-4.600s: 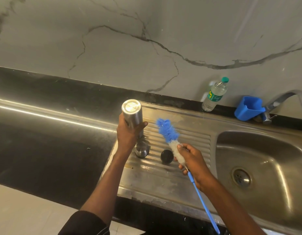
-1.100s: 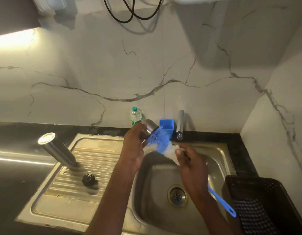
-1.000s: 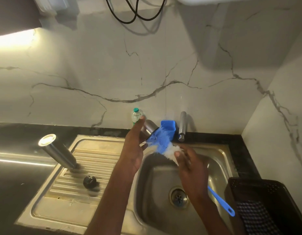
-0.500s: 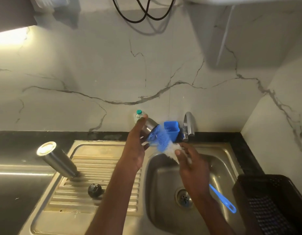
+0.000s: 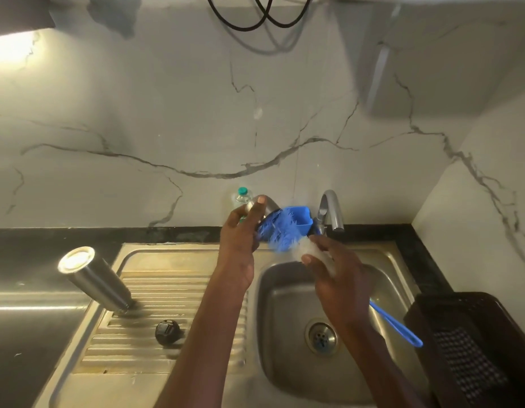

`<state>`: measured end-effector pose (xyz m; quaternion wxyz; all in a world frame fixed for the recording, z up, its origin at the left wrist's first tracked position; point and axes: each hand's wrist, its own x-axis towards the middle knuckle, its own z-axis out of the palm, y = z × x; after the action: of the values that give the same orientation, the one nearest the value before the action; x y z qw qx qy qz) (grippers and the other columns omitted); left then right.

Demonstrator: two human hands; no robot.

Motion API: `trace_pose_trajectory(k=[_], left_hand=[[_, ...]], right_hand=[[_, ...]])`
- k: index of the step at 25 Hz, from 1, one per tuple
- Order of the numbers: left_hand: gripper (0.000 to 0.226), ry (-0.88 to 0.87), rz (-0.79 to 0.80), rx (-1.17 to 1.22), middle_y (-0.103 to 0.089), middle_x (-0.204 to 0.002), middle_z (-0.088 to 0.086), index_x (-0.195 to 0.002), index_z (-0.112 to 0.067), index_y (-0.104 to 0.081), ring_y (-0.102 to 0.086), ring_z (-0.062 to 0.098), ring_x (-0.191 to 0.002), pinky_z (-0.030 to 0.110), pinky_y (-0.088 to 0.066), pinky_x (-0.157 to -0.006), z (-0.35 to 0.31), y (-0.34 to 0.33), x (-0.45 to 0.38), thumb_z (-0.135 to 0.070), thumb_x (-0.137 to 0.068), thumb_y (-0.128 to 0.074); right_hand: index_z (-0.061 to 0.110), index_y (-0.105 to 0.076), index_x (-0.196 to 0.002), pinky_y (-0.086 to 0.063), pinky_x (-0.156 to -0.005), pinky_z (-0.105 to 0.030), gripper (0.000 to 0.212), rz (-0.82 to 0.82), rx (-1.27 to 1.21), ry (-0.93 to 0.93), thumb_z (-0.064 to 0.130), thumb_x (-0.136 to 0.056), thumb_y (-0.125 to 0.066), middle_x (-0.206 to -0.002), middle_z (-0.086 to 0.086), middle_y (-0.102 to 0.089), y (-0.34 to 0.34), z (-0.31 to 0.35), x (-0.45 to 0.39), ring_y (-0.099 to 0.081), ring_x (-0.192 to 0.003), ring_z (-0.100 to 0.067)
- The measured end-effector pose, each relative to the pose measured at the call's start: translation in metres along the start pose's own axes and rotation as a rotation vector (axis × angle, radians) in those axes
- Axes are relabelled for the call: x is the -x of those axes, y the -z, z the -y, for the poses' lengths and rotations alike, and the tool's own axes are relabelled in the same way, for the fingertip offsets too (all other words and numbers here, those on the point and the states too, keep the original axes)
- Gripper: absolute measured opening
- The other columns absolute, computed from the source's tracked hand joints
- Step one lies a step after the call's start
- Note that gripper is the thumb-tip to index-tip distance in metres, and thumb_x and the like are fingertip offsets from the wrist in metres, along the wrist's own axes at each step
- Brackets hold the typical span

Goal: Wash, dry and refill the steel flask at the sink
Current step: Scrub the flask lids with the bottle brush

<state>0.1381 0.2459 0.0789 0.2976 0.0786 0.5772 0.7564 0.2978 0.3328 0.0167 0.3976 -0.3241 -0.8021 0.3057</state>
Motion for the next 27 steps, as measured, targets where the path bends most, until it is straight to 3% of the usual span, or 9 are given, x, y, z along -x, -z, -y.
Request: trace_pose_trajectory(k=[2, 5, 8, 11, 14, 16, 20, 24, 27], left_hand=[[0.015, -0.009, 0.039, 0.062, -0.071, -0.077, -0.003, -0.091, -0.018, -0.074, -0.067, 0.013, -0.073, 0.030, -0.052, -0.075, -0.003, 0.003, -0.001, -0.033, -0.095, -0.072], [0.023, 0.005, 0.106, 0.091, -0.074, -0.089, 0.008, -0.088, -0.016, -0.074, -0.071, 0.022, -0.086, 0.035, -0.059, -0.080, -0.004, 0.002, 0.000, -0.028, -0.101, -0.060], [0.032, -0.044, 0.094, 0.042, -0.077, -0.097, 0.006, -0.102, -0.017, -0.073, -0.075, 0.020, -0.092, 0.036, -0.062, -0.083, -0.005, -0.001, -0.001, -0.047, -0.092, -0.073], [0.016, -0.108, 0.064, -0.004, -0.073, -0.082, -0.003, -0.093, -0.018, -0.074, -0.069, 0.011, -0.075, 0.028, -0.054, -0.069, -0.010, 0.000, -0.007, -0.033, -0.091, -0.079], [0.013, -0.052, 0.082, 0.054, -0.063, -0.080, 0.003, -0.082, -0.016, -0.069, -0.062, 0.017, -0.078, 0.032, -0.052, -0.074, -0.017, -0.001, -0.010, -0.021, -0.094, -0.066], [0.019, 0.003, 0.118, 0.121, -0.059, -0.092, 0.010, -0.089, -0.018, -0.069, -0.061, 0.026, -0.091, 0.037, -0.053, -0.083, -0.020, -0.001, -0.013, -0.037, -0.092, -0.072], [0.035, -0.027, 0.112, 0.074, -0.073, -0.089, -0.003, -0.111, -0.021, -0.071, -0.072, 0.016, -0.087, 0.028, -0.057, -0.070, -0.015, -0.003, -0.016, -0.045, -0.087, -0.077], [0.014, -0.021, 0.193, 0.126, -0.073, -0.094, 0.001, -0.096, -0.014, -0.072, -0.070, 0.013, -0.087, 0.029, -0.051, -0.076, -0.009, 0.003, -0.018, -0.027, -0.094, -0.070], [0.012, -0.063, 0.190, 0.194, -0.074, -0.106, 0.004, -0.107, -0.015, -0.070, -0.069, 0.015, -0.093, 0.025, -0.053, -0.066, -0.004, 0.013, -0.026, -0.022, -0.104, -0.060]], right_hand=[[0.032, -0.072, -0.115, -0.059, -0.077, -0.039, 0.024, 0.049, -0.106, -0.152, 0.047, -0.098, -0.063, -0.102, 0.014, -0.074, -0.001, 0.000, -0.005, -0.068, -0.092, -0.007], [0.029, -0.073, -0.105, -0.060, -0.073, -0.051, 0.038, 0.106, -0.200, -0.266, 0.057, -0.100, -0.048, -0.085, 0.010, -0.074, -0.003, -0.003, -0.012, -0.071, -0.079, -0.009], [0.034, -0.067, -0.115, -0.057, -0.079, -0.038, 0.039, 0.198, -0.074, -0.140, 0.065, -0.094, -0.057, -0.096, 0.017, -0.070, 0.003, 0.001, -0.017, -0.065, -0.086, -0.005], [0.031, -0.060, -0.131, -0.051, -0.079, -0.027, 0.050, 0.180, 0.123, 0.071, 0.046, -0.087, -0.078, -0.124, 0.014, -0.062, 0.004, 0.000, -0.021, -0.063, -0.102, -0.010], [0.030, -0.066, -0.118, -0.057, -0.081, -0.035, 0.038, 0.154, 0.056, 0.038, 0.053, -0.089, -0.071, -0.112, 0.010, -0.071, 0.003, -0.004, -0.031, -0.069, -0.096, -0.015], [0.028, -0.069, -0.107, -0.059, -0.082, -0.041, 0.039, 0.178, -0.126, -0.099, 0.061, -0.087, -0.066, -0.099, 0.008, -0.075, 0.004, 0.001, -0.038, -0.070, -0.090, -0.015], [0.026, -0.068, -0.123, -0.054, -0.079, -0.031, 0.038, 0.015, 0.260, 0.167, 0.046, -0.091, -0.074, -0.112, 0.006, -0.075, 0.007, 0.003, -0.038, -0.070, -0.096, -0.016], [0.013, -0.068, -0.122, -0.037, -0.049, -0.025, 0.041, 0.480, -0.555, -0.667, 0.047, -0.102, -0.057, -0.082, -0.003, -0.070, 0.012, 0.015, -0.041, -0.054, -0.058, -0.013], [0.008, -0.067, -0.120, -0.025, -0.041, -0.020, 0.048, 0.663, -0.664, -0.799, 0.050, -0.104, -0.049, -0.072, -0.005, -0.062, 0.017, 0.006, -0.030, -0.039, -0.049, -0.009]])
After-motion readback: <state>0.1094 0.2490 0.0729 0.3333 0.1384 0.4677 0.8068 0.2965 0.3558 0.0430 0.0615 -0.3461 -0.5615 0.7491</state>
